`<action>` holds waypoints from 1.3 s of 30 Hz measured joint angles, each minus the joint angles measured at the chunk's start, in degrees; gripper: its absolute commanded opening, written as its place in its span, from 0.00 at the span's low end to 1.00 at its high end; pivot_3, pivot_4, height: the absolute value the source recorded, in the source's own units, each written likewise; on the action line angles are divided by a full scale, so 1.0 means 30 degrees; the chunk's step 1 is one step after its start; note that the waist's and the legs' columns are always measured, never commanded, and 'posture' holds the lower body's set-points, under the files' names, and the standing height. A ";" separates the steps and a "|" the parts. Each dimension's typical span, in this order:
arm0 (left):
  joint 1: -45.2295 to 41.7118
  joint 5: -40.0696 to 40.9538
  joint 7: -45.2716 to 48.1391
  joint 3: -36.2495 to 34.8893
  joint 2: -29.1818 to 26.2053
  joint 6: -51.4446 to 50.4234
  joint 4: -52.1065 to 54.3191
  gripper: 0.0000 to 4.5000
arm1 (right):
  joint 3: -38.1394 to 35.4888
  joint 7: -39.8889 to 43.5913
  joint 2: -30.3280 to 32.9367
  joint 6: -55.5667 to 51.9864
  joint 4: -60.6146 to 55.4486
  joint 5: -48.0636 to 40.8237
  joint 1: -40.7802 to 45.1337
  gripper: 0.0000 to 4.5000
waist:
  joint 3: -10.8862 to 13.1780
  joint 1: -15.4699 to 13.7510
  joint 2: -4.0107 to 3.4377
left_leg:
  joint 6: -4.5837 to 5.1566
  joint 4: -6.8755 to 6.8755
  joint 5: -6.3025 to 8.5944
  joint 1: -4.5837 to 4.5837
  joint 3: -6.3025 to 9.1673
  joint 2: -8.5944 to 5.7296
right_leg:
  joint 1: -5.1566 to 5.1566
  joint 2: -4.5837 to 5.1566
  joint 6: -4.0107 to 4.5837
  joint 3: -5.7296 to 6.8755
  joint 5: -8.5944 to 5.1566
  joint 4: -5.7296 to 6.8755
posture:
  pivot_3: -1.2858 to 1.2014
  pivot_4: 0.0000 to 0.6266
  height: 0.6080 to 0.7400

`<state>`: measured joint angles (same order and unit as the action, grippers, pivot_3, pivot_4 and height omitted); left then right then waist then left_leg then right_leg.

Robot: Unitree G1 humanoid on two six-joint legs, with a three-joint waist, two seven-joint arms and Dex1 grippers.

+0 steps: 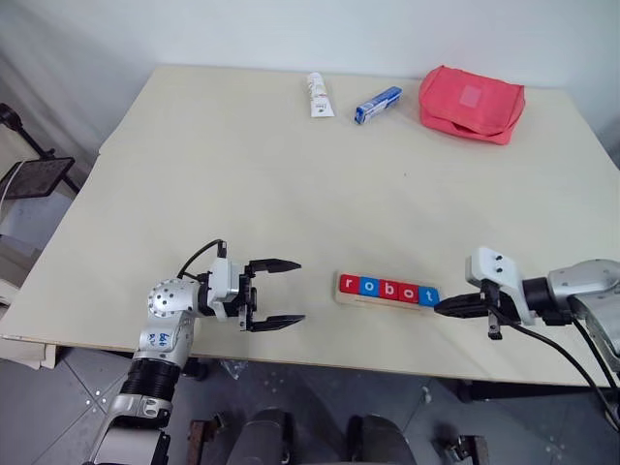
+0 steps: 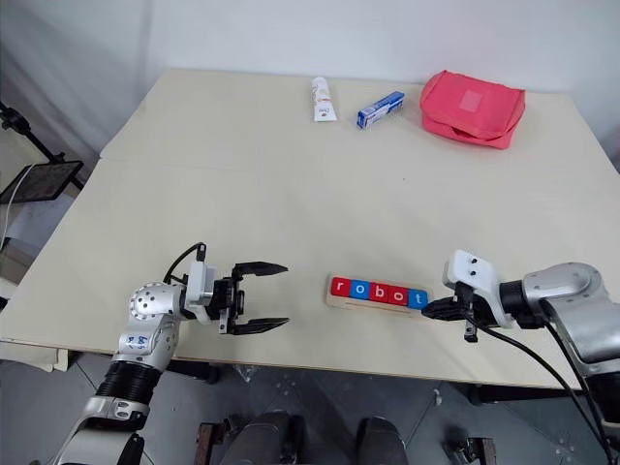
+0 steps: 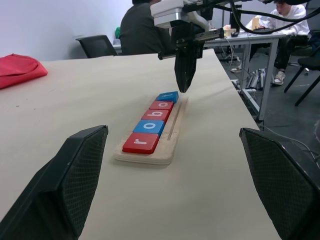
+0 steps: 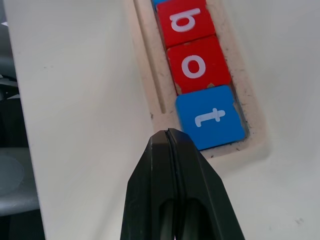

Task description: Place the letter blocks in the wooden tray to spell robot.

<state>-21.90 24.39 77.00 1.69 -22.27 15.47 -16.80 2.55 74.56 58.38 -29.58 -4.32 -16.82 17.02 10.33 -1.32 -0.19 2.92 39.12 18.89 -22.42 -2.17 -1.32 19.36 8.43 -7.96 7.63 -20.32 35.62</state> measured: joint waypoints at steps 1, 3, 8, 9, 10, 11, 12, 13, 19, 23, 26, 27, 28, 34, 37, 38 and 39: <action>0.0001 0.0000 0.0000 -0.0004 -0.0027 -0.0002 0.0004 1.00 | 0.0118 -0.0007 -0.0047 0.0143 0.0168 0.0077 0.0134 0.00 | 0.0000 0.0000 0.0000 | 0.0000 0.0000 0.0000 0.0000 0.0001 0.0000 | -0.0001 0.0000 0.0000 0.0001 0.0000 0.0001 | 0.52 0.24 1.00; 0.0002 0.0000 -0.0011 -0.0010 -0.0066 -0.0005 0.0005 1.00 | 0.0445 -0.0011 -0.0168 0.0346 0.0527 0.0144 0.0458 0.00 | 0.0000 -0.0003 0.0000 | 0.0000 0.0000 0.0000 0.0000 0.0004 0.0000 | -0.0002 0.0000 0.0000 0.0002 0.0000 0.0001 | 0.52 0.24 1.00; 0.0006 0.0000 -0.0068 -0.0012 -0.0085 -0.0006 0.0007 1.00 | 0.0562 -0.0102 -0.0296 0.0534 0.0753 0.0331 0.0614 0.00 | 0.0000 -0.0011 0.0000 | 0.0001 0.0000 0.0000 -0.0001 0.0005 -0.0002 | 0.0000 0.0001 0.0000 0.0004 0.0000 0.0002 | 0.52 0.24 1.00; 0.0006 0.0000 -0.0069 -0.0012 -0.0085 -0.0006 0.0006 1.00 | 0.0562 -0.0112 -0.0296 0.0528 0.0709 0.0325 0.0612 0.00 | 0.0000 -0.0007 0.0000 | 0.0001 0.0000 0.0000 -0.0002 0.0004 -0.0002 | 0.0000 0.0001 0.0000 0.0004 0.0000 0.0002 | 0.52 0.24 1.00; 0.0006 0.0000 -0.0069 -0.0013 -0.0086 -0.0005 0.0007 1.00 | 0.0561 -0.0127 -0.0296 0.0525 0.0669 0.0315 0.0610 0.00 | 0.0000 -0.0005 0.0000 | 0.0000 0.0000 0.0000 -0.0001 0.0004 -0.0001 | 0.0000 0.0001 0.0000 0.0004 0.0000 0.0002 | 0.52 0.24 1.00; 0.0006 0.0000 -0.0072 -0.0013 -0.0086 -0.0005 0.0006 1.00 | 0.0560 -0.0146 -0.0296 0.0523 0.0632 0.0312 0.0604 0.00 | 0.0000 -0.0005 0.0000 | 0.0000 0.0000 0.0000 -0.0001 0.0004 -0.0001 | 0.0000 0.0000 0.0000 0.0005 0.0000 0.0002 | 0.52 0.24 1.00; 0.0005 0.0000 -0.0082 -0.0013 -0.0084 -0.0005 0.0006 1.00 | 0.0537 -0.0231 -0.0297 0.0516 0.0535 0.0300 0.0558 0.00 | 0.0000 -0.0007 0.0000 | 0.0001 0.0000 0.0000 -0.0001 0.0004 -0.0001 | 0.0000 0.0001 0.0000 0.0004 0.0000 0.0002 | 0.52 0.24 1.00; 0.0005 0.0000 -0.0124 -0.0016 -0.0079 -0.0002 0.0007 1.00 | 0.0432 -0.0426 -0.0305 0.0504 0.0346 0.0255 0.0418 0.00 | 0.0000 -0.0013 0.0000 | 0.0001 0.0000 0.0000 -0.0002 0.0006 -0.0001 | 0.0000 0.0001 0.0000 0.0005 0.0000 0.0003 | 0.52 0.24 1.00; -0.0016 0.0130 -0.0363 -0.0530 -0.0095 0.0011 -0.0154 1.00 | -0.2012 -0.1093 -0.0399 0.0345 -0.0979 -0.1044 -0.1302 0.08 | 0.0000 -0.0069 0.0002 | 0.0001 -0.0001 0.0001 -0.0003 0.0022 -0.0003 | -0.0005 0.0000 -0.0001 0.0013 0.0000 0.0005 | 0.52 0.24 1.00; -0.0138 0.0396 -0.0485 -0.1183 -0.0222 -0.0256 -0.0744 1.00 | -0.3895 -0.0675 -0.0400 0.1530 -0.0781 -0.1739 -0.3099 0.36 | 0.0002 -0.0059 0.0004 | 0.0002 -0.0002 0.0001 -0.0002 0.0012 -0.0008 | -0.0008 0.0002 -0.0001 0.0011 0.0001 0.0003 | 0.52 0.24 1.00; -0.0479 0.0375 -0.0994 -0.1601 -0.0529 -0.0493 -0.1458 1.00 | -0.5602 0.0095 -0.0697 0.3153 0.0114 -0.2455 -0.4182 0.59 | 0.0003 -0.0055 0.0005 | 0.0003 -0.0003 0.0001 0.0003 0.0006 -0.0007 | -0.0011 0.0001 -0.0002 0.0011 0.0001 0.0004 | 0.52 0.24 1.00; -0.0604 0.0375 -0.1204 -0.1881 -0.0533 -0.0393 -0.1681 1.00 | -0.6194 0.0364 -0.1143 0.3672 0.0396 -0.2888 -0.4213 0.68 | 0.0004 -0.0053 0.0008 | 0.0002 -0.0002 0.0000 0.0004 0.0006 -0.0005 | -0.0013 -0.0001 -0.0002 0.0012 0.0001 0.0004 | 0.52 0.24 1.00; -0.0870 0.0365 -0.1464 -0.2034 -0.0518 -0.0272 -0.1987 1.00 | -0.6648 0.0725 -0.1469 0.4228 0.0832 -0.3345 -0.4235 0.74 | 0.0005 -0.0039 0.0009 | 0.0002 -0.0002 0.0000 0.0009 -0.0002 -0.0005 | -0.0014 -0.0001 -0.0002 0.0009 0.0001 0.0004 | 0.52 0.24 1.00; -0.1406 0.0432 -0.1787 -0.3030 -0.1404 -0.0430 -0.2765 1.00 | -0.8093 0.3386 -0.1600 0.7333 0.4212 -0.3994 -0.5151 1.00 | 0.0005 -0.0020 0.0008 | 0.0003 -0.0013 0.0000 0.0014 -0.0005 -0.0003 | -0.0012 -0.0003 -0.0002 0.0013 0.0001 0.0007 | 0.52 0.24 1.00; -0.1390 0.0703 -0.1032 -0.3243 -0.1941 -0.0726 -0.2923 1.00 | -0.8108 0.4263 -0.1449 0.8567 0.5558 -0.3861 -0.5434 1.00 | 0.0004 -0.0009 0.0008 | 0.0004 -0.0011 0.0000 0.0018 -0.0018 -0.0002 | -0.0013 -0.0002 -0.0003 0.0008 0.0001 0.0006 | 0.52 0.24 1.00; -0.1391 0.0789 -0.0721 -0.3243 -0.1994 -0.0882 -0.2922 1.00 | -0.8101 0.4394 -0.1289 0.8974 0.5976 -0.3869 -0.5417 1.00 | 0.0004 -0.0006 0.0006 | 0.0005 -0.0009 0.0000 0.0020 -0.0028 -0.0003 | -0.0013 0.0001 -0.0003 0.0001 0.0001 0.0005 | 0.52 0.24 1.00; -0.1384 0.0815 -0.0533 -0.3243 -0.2019 -0.0985 -0.2923 1.00 | -0.8091 0.4444 -0.1082 0.9203 0.6258 -0.3880 -0.5416 1.00 | 0.0004 -0.0005 0.0006 | 0.0005 -0.0008 -0.0001 0.0022 -0.0028 -0.0002 | -0.0014 0.0001 -0.0002 0.0001 0.0001 0.0005 | 0.52 0.24 1.00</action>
<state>-26.05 26.83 75.40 -8.04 -28.32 12.52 -25.57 -21.72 87.89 55.14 -1.97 14.45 -28.46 0.78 10.34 -1.34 -0.17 2.94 39.10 18.89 -22.35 -2.25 -1.32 19.32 8.44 -7.97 7.64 -20.32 35.64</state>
